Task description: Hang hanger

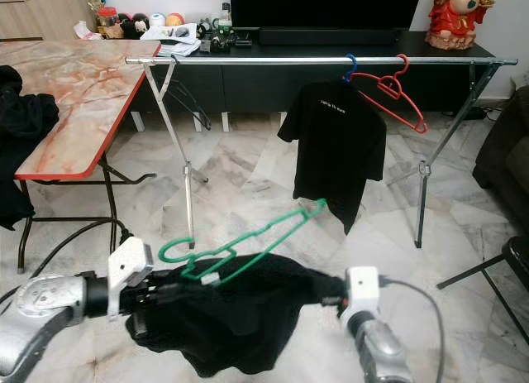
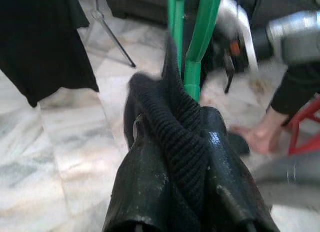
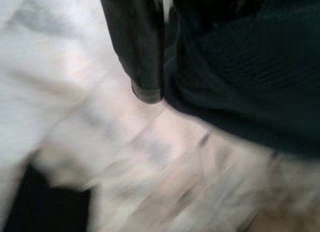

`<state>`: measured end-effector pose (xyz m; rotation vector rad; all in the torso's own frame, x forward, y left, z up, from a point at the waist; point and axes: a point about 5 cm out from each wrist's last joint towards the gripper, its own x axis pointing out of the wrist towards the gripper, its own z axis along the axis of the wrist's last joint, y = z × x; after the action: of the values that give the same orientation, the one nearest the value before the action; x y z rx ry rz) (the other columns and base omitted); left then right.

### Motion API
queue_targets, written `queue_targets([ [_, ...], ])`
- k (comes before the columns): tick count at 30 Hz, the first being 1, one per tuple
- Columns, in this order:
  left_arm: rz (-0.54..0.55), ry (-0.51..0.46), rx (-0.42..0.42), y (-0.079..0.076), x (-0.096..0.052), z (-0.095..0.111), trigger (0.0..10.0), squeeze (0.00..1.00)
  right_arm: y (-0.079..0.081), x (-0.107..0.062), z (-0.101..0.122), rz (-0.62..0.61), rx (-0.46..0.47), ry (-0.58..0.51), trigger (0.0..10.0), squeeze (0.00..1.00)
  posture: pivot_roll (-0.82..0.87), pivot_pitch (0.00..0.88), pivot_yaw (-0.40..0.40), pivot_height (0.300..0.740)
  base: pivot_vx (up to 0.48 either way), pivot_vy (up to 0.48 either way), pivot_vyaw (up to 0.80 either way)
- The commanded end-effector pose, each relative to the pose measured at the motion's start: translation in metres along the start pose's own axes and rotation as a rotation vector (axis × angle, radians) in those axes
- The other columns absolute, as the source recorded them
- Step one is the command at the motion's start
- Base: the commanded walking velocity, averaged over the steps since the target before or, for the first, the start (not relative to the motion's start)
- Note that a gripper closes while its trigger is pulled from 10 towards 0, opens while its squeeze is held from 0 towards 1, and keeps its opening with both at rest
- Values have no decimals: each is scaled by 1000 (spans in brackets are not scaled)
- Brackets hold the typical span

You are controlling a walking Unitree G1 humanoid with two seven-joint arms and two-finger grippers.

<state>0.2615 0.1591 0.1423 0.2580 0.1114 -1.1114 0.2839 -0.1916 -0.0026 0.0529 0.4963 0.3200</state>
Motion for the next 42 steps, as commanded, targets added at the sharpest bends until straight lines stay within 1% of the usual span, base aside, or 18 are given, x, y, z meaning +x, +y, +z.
queue_targets([
  [1,20,-15,29,4,0,6,10000,0,8,-3,-17,74,-37,93,10000,1000,-7,90,-27,740,0,0,0],
  [4,12,-32,22,0,10,7,10000,0,15,-5,-30,136,-39,163,10000,1000,-7,91,-26,740,0,0,0],
  [9,11,-36,15,-2,15,8,10000,0,23,-6,-34,216,-33,176,10000,1000,-10,91,-24,740,0,0,0],
  [10,18,-17,18,-2,16,6,10000,0,26,-6,-35,258,-40,192,10000,0,-9,92,-22,740,0,0,0],
  [12,61,34,41,2,19,0,10000,0,29,-7,-36,293,-49,204,10000,0,-8,92,-21,740,0,0,0],
  [16,126,47,56,7,22,-5,10000,0,33,-8,-39,364,-61,233,10000,0,-11,92,-22,740,0,0,0],
  [17,222,80,56,14,27,-10,10000,0,36,-12,-43,442,-70,259,10000,984,-10,92,-22,740,0,0,0],
  [19,260,89,47,17,29,-12,10000,0,39,-15,-46,501,-76,278,10000,1000,-15,91,-21,740,0,0,0],
  [21,292,75,17,18,32,-14,10000,0,42,-19,-50,574,-88,302,10000,1000,-16,90,-20,740,0,0,0],
  [25,314,84,6,16,37,-16,10000,0,35,-20,-47,553,-120,303,10000,1000,-16,90,-19,740,0,0,0],
  [26,304,116,26,15,37,-19,10000,0,33,-20,-43,555,-145,292,10000,0,-18,87,-16,740,0,0,0],
  [28,287,172,64,14,36,-25,10000,0,30,-20,-37,565,-174,272,10000,0,-21,86,-16,740,0,0,0],
  [30,245,292,141,13,32,-40,10000,0,27,-20,-22,601,-251,235,10000,0,-25,79,-13,740,0,0,0],
  [32,235,315,155,13,31,-43,10000,0,26,-21,-19,613,-269,229,10000,0,-25,79,-13,740,0,0,0],
  [33,207,367,172,11,30,-51,10000,0,24,-24,-8,661,-333,219,10000,0,-28,74,-12,740,0,0,0],
  [35,202,377,175,11,29,-52,10000,0,24,-24,-6,673,-349,218,10000,0,-28,74,-12,740,0,0,0],
  [39,138,479,173,4,26,-66,10000,0,20,-39,32,787,-479,153,10000,0,-44,58,-12,740,0,0,0],
  [42,85,519,186,0,25,-71,10000,0,18,-44,42,815,-531,159,10000,0,-47,49,-14,740,0,0,0],
])
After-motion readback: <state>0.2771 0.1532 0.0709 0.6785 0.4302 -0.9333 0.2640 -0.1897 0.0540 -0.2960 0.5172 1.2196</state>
